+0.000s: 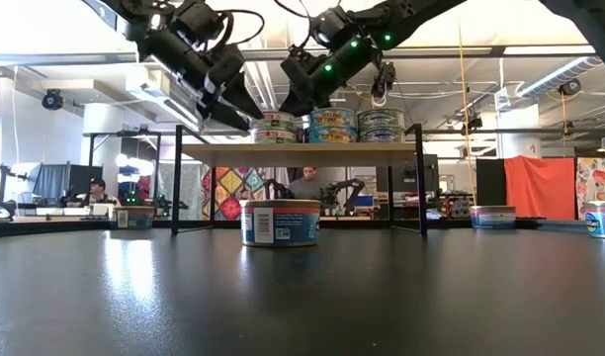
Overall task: Stack canned seafood by type on shelf
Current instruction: Stack the white green tuna can on top of the white green tuna can on the shelf, then put the bottom left blue pink tuna can on the shelf
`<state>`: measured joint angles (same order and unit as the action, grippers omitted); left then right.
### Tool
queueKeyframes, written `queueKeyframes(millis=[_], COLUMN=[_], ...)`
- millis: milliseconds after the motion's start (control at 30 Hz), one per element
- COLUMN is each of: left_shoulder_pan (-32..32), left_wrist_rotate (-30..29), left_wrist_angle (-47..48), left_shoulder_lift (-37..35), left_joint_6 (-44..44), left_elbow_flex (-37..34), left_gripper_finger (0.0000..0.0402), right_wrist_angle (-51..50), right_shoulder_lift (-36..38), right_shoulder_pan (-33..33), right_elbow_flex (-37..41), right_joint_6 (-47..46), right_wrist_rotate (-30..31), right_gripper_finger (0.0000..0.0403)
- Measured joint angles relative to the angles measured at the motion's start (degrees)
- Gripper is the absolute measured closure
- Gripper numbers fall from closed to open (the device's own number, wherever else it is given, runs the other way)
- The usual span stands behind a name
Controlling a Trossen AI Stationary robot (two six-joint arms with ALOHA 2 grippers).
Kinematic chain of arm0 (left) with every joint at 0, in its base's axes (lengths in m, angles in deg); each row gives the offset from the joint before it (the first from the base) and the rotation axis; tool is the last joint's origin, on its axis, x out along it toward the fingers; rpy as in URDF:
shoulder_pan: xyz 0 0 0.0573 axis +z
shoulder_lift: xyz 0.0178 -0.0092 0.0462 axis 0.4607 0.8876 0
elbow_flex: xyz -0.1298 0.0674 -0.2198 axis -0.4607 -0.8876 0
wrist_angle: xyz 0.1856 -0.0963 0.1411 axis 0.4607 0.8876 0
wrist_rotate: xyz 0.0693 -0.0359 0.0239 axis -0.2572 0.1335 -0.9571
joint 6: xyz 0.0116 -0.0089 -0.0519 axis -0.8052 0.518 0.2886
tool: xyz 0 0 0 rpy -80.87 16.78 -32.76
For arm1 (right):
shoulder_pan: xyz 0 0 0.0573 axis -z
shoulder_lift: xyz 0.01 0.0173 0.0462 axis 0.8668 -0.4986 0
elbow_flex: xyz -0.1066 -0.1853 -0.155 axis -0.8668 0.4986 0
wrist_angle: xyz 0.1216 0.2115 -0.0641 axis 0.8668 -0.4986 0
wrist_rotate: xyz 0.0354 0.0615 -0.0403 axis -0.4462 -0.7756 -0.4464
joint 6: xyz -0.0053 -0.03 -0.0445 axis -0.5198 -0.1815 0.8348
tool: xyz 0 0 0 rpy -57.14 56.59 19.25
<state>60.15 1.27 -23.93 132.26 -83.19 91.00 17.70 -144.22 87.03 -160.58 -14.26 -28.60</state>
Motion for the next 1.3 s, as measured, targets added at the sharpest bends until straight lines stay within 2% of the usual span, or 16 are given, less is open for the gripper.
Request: queueKeyframes(millis=[200,400,667,833,1067,1200,1300], left_shoulder_pan=[-0.9,-1.0,-1.5,-2.2,-2.6,-3.6,-4.7], left_wrist_rotate=[-2.4,-2.4,3.6,3.6,3.3,3.7,5.1], left_wrist_angle=[1.7,1.8,-0.7,1.4,7.2,7.3,8.1], left_shoulder_lift=[-1.0,-1.1,0.8,0.3,-6.5,-11.7,-14.9], left_joint_6=[-1.3,-4.2,-5.3,-6.4,-5.5,-3.7,0.7], left_elbow_flex=[0.7,0.7,0.7,0.7,0.7,0.7,0.7], left_gripper_finger=[0.0022,0.0022,0.0022,0.0022,0.0022,0.0022,0.0022], right_wrist_angle=[-3.8,-10.3,-23.2,-34.1,-46.3,-45.0,-43.7], right_shoulder_lift=[1.5,2.4,2.5,2.9,4.1,3.9,3.9], right_shoulder_pan=[0.0,-1.0,-3.9,-5.8,-9.9,-13.9,-17.0], right_elbow_flex=[-3.6,-8.5,-17.3,-21.4,-21.2,-19.0,-17.0], right_joint_6=[-0.5,-0.6,-1.2,-3.4,-8.9,-10.5,-9.0], right_wrist_rotate=[0.1,0.0,0.6,5.3,9.5,9.6,9.6], right_gripper_finger=[0.0390,0.0390,0.0390,0.0390,0.0390,0.0390,0.0390])
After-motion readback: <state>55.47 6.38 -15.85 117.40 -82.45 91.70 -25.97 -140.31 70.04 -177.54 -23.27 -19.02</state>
